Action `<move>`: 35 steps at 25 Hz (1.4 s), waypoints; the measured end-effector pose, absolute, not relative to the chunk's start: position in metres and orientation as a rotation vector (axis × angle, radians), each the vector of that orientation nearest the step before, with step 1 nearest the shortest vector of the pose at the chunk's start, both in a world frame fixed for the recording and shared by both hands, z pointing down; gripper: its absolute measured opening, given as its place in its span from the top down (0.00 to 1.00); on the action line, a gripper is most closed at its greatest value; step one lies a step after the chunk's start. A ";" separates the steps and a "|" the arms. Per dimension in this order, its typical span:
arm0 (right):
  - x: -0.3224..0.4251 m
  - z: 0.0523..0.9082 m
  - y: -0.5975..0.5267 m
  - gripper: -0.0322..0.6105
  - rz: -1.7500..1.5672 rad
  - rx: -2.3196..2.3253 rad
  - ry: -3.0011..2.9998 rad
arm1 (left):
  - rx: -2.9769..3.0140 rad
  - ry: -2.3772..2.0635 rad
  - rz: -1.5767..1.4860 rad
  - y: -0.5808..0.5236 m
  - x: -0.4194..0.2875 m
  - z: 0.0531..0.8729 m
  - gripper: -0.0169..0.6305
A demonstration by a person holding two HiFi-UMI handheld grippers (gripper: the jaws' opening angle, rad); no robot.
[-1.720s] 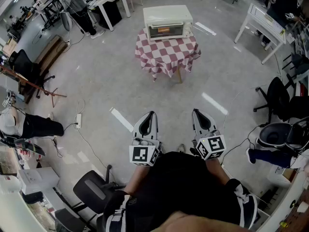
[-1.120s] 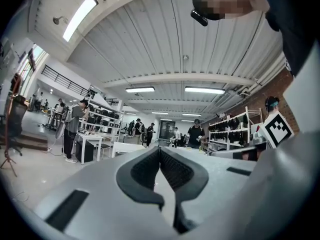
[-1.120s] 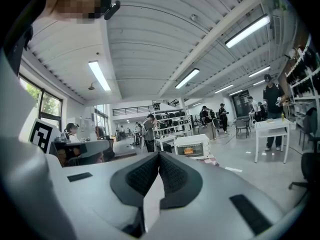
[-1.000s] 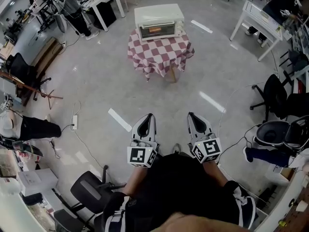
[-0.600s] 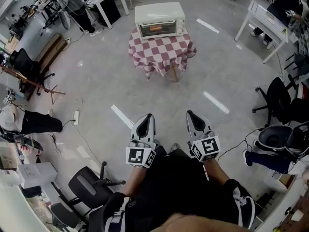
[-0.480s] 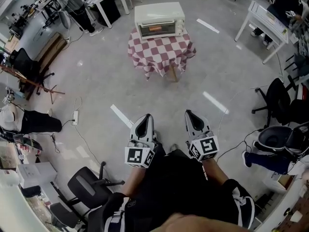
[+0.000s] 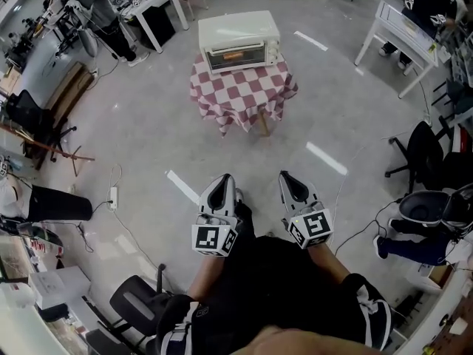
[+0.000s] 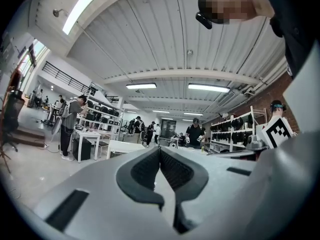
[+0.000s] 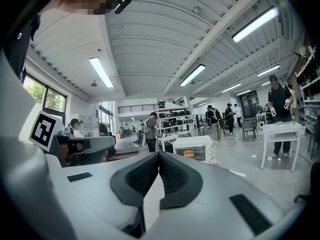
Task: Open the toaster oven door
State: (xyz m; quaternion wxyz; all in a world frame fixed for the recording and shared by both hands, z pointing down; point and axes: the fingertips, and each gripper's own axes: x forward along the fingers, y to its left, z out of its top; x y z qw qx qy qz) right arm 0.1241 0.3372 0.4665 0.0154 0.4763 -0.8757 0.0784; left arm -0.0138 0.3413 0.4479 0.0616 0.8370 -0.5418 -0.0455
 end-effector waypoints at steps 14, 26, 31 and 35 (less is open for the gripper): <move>0.047 0.452 0.153 0.91 0.207 1.595 -2.652 | 2.558 -1.538 -0.170 0.148 -0.094 0.443 0.96; 0.021 0.458 0.031 0.91 0.234 1.620 -2.621 | 2.462 -1.530 -0.125 0.033 -0.137 0.473 0.96; 0.024 0.471 -0.034 0.91 0.233 1.590 -2.623 | 2.420 -1.537 -0.117 -0.027 -0.137 0.491 0.96; 0.033 0.469 -0.083 0.91 0.209 1.558 -2.637 | 2.394 -1.571 -0.098 -0.079 -0.130 0.492 0.96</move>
